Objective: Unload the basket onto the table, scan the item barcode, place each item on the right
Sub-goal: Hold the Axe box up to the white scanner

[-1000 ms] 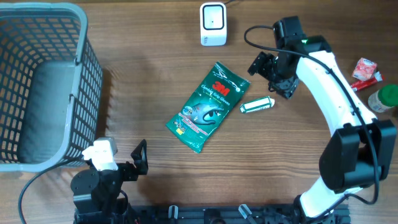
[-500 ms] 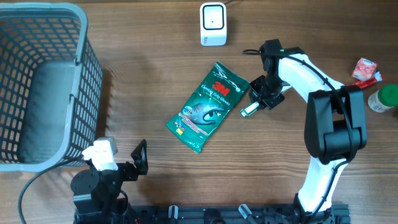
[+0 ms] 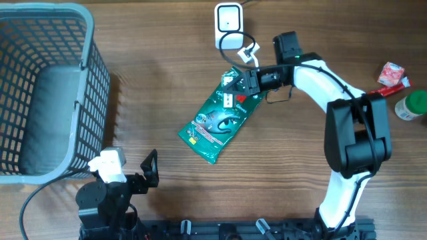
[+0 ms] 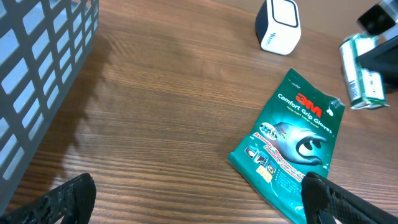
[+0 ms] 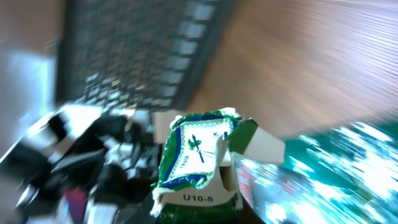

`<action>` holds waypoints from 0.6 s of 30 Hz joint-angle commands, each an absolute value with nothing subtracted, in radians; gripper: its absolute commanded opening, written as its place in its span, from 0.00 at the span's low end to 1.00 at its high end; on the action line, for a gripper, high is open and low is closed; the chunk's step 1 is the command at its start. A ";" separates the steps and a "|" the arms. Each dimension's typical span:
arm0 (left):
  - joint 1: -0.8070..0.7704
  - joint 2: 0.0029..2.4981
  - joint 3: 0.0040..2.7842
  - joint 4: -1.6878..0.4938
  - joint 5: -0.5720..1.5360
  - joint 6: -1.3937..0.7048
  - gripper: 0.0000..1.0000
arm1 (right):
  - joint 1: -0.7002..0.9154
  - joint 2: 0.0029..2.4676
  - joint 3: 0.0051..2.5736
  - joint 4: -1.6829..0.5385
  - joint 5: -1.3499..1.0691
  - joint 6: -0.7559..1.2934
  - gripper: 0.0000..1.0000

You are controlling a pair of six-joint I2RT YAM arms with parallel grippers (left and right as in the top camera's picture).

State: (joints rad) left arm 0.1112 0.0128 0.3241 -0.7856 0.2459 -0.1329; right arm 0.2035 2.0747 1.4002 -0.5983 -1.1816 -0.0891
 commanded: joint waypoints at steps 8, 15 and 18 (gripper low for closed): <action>0.109 0.006 0.319 -0.780 0.258 -0.135 1.00 | 0.478 2.058 1.399 0.105 -1.623 -0.369 0.04; 0.109 0.006 0.319 -0.780 0.258 -0.135 1.00 | 0.375 2.058 1.399 0.421 -1.623 -0.109 0.04; 0.109 0.006 0.319 -0.780 0.258 -0.135 1.00 | 0.302 2.073 1.399 -0.027 -1.623 -0.447 0.04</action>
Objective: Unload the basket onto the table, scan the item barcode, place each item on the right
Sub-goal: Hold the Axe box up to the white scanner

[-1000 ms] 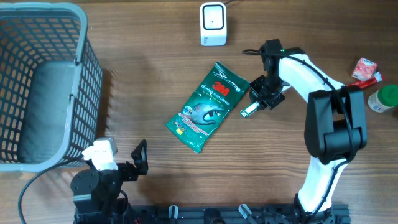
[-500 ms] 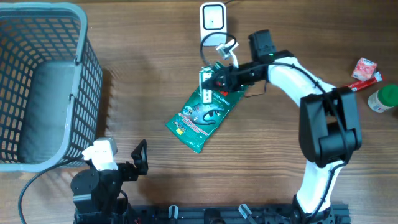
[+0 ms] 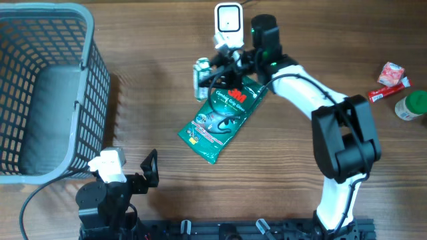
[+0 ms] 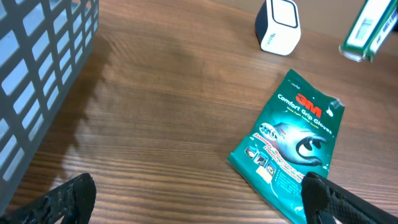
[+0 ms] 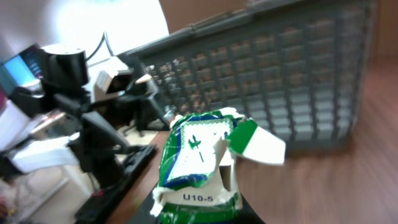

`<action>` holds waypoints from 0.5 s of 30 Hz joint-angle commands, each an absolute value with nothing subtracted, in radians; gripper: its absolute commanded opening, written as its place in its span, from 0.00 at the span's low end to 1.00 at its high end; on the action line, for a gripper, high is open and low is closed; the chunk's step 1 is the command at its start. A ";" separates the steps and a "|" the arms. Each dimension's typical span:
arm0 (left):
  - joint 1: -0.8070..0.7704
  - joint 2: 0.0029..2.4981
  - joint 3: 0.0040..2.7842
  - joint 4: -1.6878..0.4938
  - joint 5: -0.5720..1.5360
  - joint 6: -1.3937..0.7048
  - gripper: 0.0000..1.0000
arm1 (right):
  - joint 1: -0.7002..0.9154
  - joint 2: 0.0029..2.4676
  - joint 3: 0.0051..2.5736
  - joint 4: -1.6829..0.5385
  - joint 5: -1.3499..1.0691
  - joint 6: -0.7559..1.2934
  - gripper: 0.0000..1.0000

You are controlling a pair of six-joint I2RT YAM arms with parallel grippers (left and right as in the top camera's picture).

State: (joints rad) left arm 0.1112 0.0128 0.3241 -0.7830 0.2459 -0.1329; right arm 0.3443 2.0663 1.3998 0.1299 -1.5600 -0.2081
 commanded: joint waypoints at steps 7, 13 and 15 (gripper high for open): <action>0.109 0.006 0.319 -0.780 0.258 -0.135 1.00 | 0.229 2.085 1.399 -0.271 -1.623 0.175 0.04; 0.109 0.006 0.319 -0.780 0.258 -0.135 1.00 | 0.212 2.085 1.399 -0.311 -1.604 1.496 0.04; 0.109 0.006 0.319 -0.780 0.258 -0.135 1.00 | 0.213 2.086 1.398 -0.313 -1.580 1.808 0.04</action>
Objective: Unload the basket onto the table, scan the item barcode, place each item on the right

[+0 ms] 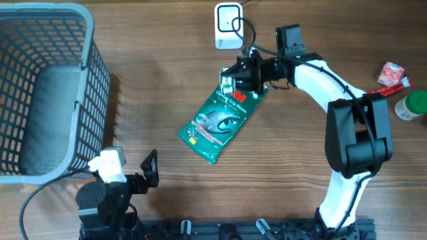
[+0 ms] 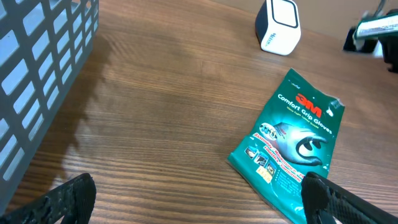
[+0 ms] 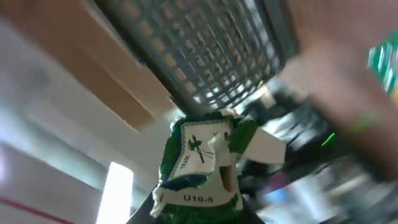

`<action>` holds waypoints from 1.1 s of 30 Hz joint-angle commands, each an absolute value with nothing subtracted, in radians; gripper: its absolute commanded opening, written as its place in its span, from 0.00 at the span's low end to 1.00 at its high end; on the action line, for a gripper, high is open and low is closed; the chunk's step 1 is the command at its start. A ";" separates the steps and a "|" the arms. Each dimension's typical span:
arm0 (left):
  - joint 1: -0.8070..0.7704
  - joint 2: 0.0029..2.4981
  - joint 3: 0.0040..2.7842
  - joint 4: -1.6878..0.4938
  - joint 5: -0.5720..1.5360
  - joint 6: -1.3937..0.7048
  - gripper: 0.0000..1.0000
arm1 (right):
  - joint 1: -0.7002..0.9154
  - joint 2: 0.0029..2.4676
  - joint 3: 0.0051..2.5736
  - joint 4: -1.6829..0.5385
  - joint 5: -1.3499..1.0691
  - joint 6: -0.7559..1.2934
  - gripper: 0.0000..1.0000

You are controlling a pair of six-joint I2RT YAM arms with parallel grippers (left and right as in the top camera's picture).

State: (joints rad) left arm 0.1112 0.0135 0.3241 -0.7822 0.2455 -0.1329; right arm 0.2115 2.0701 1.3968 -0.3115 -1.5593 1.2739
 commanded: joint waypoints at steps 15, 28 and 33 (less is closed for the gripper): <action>0.109 0.006 0.319 -0.780 0.258 -0.135 1.00 | 0.200 2.083 1.399 0.243 -1.623 1.323 0.04; 0.109 0.006 0.319 -0.780 0.258 -0.135 1.00 | 0.207 2.084 1.399 1.077 -1.617 1.462 0.05; 0.109 0.006 0.319 -0.780 0.258 -0.135 1.00 | 0.225 2.084 1.399 1.103 -1.618 1.139 0.04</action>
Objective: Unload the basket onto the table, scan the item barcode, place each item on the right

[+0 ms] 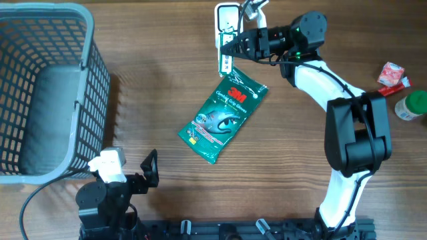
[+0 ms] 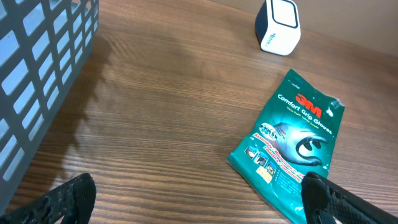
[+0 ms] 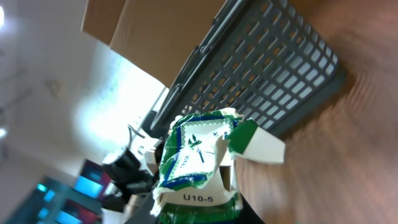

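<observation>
My right gripper [image 1: 231,45] is shut on a small green and white box [image 3: 199,163], which fills the bottom of the right wrist view. Overhead, the box [image 1: 226,65] hangs just in front of the white barcode scanner [image 1: 227,15] at the table's far edge. The scanner [image 2: 278,26] also shows in the left wrist view, standing upright. My left gripper [image 2: 199,205] rests open near the table's front left, with nothing between its fingers.
A green 3M glove bag [image 1: 223,113] lies flat mid-table, below the held box. A grey wire basket [image 1: 43,87] takes up the left side. A red packet [image 1: 390,73] and a green-capped bottle [image 1: 413,105] sit at the right edge.
My right gripper, with the box in it, has moved from over the glove bag's top end to a spot right in front of the scanner. The left arm has not moved.
My right gripper held the box over the glove bag's upper end. Then it held the box to the left of the scanner, then back over the bag's top. Now the box is right at the scanner. The bag and the left arm stayed put throughout.
</observation>
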`<action>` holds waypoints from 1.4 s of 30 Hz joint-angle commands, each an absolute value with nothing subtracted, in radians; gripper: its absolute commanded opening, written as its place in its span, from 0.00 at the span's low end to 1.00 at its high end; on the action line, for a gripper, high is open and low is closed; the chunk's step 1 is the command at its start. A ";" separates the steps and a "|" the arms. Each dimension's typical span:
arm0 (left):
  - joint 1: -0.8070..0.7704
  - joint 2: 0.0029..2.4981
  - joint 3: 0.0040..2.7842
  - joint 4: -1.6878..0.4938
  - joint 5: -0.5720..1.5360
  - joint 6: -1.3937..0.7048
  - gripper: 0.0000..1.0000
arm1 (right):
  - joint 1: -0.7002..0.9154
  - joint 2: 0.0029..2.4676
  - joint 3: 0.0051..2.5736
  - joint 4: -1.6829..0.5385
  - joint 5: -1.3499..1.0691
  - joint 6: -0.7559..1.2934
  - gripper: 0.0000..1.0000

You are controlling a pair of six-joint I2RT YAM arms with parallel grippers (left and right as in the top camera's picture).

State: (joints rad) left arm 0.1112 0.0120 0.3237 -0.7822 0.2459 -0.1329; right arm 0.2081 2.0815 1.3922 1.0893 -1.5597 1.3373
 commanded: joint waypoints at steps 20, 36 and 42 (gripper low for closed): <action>0.109 0.006 0.319 -0.780 0.258 -0.135 1.00 | 0.281 1.959 1.533 1.655 -1.257 -0.105 0.04; 0.109 0.006 0.319 -0.780 0.258 -0.135 1.00 | 0.272 1.944 1.531 1.258 -1.518 -0.255 0.04; 0.109 0.006 0.319 -0.780 0.258 -0.135 1.00 | 0.229 1.945 1.531 0.045 -1.293 -0.194 0.04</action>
State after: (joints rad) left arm 0.1112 0.0124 0.3237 -0.7826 0.2459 -0.1329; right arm 0.2371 1.9499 1.5288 0.2703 -1.3869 -0.2573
